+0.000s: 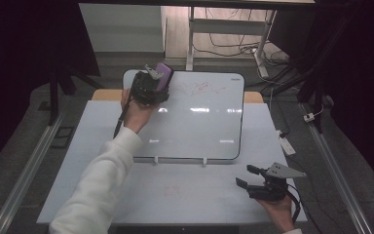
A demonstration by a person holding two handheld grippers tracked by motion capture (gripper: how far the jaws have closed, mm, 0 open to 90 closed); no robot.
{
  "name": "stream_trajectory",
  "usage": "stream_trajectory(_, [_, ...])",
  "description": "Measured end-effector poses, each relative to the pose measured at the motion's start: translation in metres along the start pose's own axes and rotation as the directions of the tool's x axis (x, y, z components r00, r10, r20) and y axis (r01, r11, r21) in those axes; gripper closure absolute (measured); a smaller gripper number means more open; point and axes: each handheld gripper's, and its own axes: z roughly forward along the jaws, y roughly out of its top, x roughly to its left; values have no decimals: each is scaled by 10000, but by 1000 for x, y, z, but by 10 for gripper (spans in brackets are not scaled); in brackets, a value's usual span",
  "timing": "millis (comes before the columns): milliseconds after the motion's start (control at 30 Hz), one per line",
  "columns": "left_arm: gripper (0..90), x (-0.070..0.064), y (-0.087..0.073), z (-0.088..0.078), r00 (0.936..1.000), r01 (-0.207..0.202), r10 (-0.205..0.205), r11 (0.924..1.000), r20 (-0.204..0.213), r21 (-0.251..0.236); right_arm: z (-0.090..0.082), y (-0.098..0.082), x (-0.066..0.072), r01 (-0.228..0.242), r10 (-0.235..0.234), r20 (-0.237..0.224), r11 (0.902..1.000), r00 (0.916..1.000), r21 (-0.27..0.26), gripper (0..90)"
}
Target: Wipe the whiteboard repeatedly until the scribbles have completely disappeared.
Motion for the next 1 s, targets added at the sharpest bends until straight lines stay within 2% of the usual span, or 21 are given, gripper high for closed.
stream_trajectory(133, [398, -7, 6, 5, 9996, -124, 129, 9996, 240, -236, 0, 0, 1, 49, -49, -62, 10000, 10000, 2, 272])
stream_trajectory(267, [402, -10, 8, 5, 9990, -383, 391, 9984, 194, -408, 0, 1, 2, 103, -103, -105, 9999, 9999, -44, 272])
stream_trajectory(300, [404, -9, 8, 5, 9990, -405, 412, 9983, 168, -423, 0, 1, 2, 98, -98, -105, 9999, 9999, -49, 272])
stream_trajectory(367, [406, -6, 7, 3, 9987, -456, 446, 9979, -232, -454, -1, 1, 1, 85, -85, -87, 9999, 9999, -58, 272])
stream_trajectory(467, [408, 3, 6, 0, 9977, -279, 257, 9990, -627, -344, -1, 0, 1, 84, -84, -72, 10000, 9999, -53, 272])
stream_trajectory(567, [409, 11, 4, -2, 9979, -152, 135, 9996, -631, -255, 0, 0, 1, 106, -106, -70, 9999, 9999, -41, 272])
stream_trajectory(633, [409, 12, 3, -2, 9984, -155, 141, 9995, -547, -258, 0, 0, 1, 109, -109, -77, 9999, 9999, -25, 272])
stream_trajectory(733, [409, 5, 3, 2, 9984, -343, 331, 9991, -462, -248, -1, 0, 2, 136, -136, -49, 9999, 9999, -47, 272])
stream_trajectory(833, [409, -7, 5, 5, 9977, -599, 587, 9975, -332, -362, -2, 0, 2, 116, -116, -25, 9999, 9999, -79, 272])
stream_trajectory(1000, [409, -24, 8, 9, 9969, -742, 756, 9953, 204, -619, -2, 1, 2, 107, -108, -61, 9999, 9999, -91, 272])
